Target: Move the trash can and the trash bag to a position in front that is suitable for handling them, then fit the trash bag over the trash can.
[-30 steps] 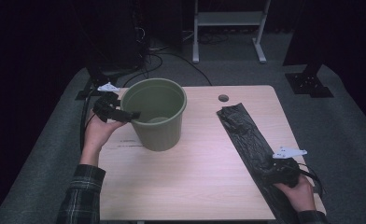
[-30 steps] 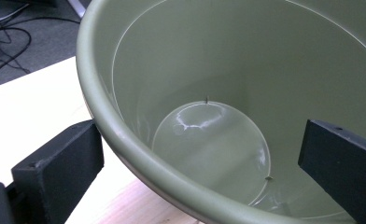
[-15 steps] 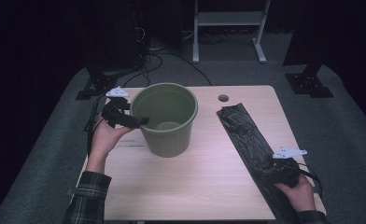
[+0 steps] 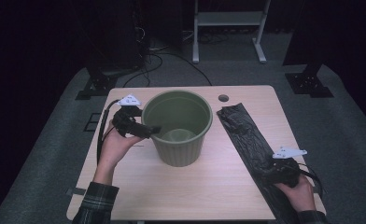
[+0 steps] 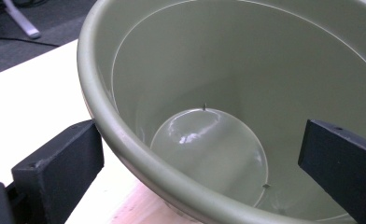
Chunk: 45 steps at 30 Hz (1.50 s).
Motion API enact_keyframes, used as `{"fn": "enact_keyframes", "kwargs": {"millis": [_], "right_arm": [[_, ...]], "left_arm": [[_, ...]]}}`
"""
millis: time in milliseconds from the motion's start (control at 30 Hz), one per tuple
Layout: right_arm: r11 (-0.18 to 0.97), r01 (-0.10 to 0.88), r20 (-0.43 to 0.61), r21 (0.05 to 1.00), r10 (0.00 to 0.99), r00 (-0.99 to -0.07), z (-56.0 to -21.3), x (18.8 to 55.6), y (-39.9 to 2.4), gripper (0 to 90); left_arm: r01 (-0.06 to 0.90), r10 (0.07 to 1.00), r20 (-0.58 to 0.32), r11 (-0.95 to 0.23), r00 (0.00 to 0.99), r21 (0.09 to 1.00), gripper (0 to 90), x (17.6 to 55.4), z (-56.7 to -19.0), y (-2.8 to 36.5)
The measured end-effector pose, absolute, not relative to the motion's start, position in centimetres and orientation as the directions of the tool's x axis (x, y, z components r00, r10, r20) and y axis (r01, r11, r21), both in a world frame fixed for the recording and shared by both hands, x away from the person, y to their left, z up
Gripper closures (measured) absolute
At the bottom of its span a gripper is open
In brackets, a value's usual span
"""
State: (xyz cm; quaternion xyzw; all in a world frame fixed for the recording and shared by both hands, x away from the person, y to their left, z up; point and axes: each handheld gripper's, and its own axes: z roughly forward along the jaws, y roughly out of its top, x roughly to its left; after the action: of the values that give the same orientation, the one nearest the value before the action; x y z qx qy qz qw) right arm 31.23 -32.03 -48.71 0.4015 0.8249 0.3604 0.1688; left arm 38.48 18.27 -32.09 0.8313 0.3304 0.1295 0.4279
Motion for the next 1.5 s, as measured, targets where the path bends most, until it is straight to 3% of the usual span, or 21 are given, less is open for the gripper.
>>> {"fn": "enact_keyframes", "kwargs": {"millis": [1067,1500], "right_arm": [[0.417,0.541,0.01,0.731,0.785,-0.619,-48.7,31.2,-32.0,9.7],[0.417,0.541,0.01,0.731,0.785,-0.619,-48.7,31.2,-32.0,9.7]], "left_arm": [[0.369,0.483,-0.131,-0.438,0.866,0.82,0.0,31.8,-33.1,11.4],[0.329,0.513,-0.093,-0.391,0.853,0.86,0.0,32.8,-31.0,13.3]]}}
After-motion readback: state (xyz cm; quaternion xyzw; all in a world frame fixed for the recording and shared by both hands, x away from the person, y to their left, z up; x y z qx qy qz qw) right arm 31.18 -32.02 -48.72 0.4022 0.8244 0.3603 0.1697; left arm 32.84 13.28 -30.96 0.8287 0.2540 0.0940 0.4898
